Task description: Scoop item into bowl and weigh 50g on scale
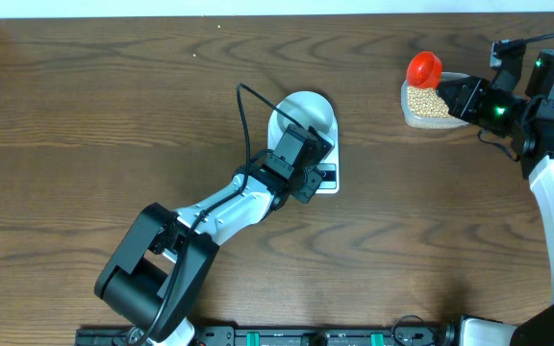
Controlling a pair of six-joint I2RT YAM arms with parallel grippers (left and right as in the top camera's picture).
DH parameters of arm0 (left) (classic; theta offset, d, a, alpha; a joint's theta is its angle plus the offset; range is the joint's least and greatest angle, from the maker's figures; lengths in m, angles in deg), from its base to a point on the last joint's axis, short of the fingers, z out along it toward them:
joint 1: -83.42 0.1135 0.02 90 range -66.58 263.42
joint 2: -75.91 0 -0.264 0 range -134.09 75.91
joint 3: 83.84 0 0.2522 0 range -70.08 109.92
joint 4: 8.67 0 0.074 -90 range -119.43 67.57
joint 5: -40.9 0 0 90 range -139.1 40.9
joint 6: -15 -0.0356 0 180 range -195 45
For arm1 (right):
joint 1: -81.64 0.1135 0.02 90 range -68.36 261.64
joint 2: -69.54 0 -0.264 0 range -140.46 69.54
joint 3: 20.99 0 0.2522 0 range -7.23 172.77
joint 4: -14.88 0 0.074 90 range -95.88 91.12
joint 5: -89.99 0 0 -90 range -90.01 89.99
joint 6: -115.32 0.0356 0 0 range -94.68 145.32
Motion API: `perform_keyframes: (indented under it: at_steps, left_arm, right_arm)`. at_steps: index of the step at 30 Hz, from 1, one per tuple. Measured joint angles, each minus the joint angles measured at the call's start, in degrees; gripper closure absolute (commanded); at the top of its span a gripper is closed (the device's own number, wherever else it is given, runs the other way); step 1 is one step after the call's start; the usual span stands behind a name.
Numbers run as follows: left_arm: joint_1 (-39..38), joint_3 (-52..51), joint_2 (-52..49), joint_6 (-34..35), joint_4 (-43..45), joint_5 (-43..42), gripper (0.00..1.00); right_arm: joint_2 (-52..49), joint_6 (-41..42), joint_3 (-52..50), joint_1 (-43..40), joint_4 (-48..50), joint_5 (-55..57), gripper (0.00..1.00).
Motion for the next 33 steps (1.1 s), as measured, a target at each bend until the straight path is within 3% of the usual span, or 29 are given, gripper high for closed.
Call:
perform_keyframes:
  at_steps: [33]
  left_arm:
    - [0.00,0.11,-1.68,0.02,0.42,-0.09,0.93]
  right_arm:
    - [0.00,-1.11,0.00,0.00,-0.42,0.02,0.99]
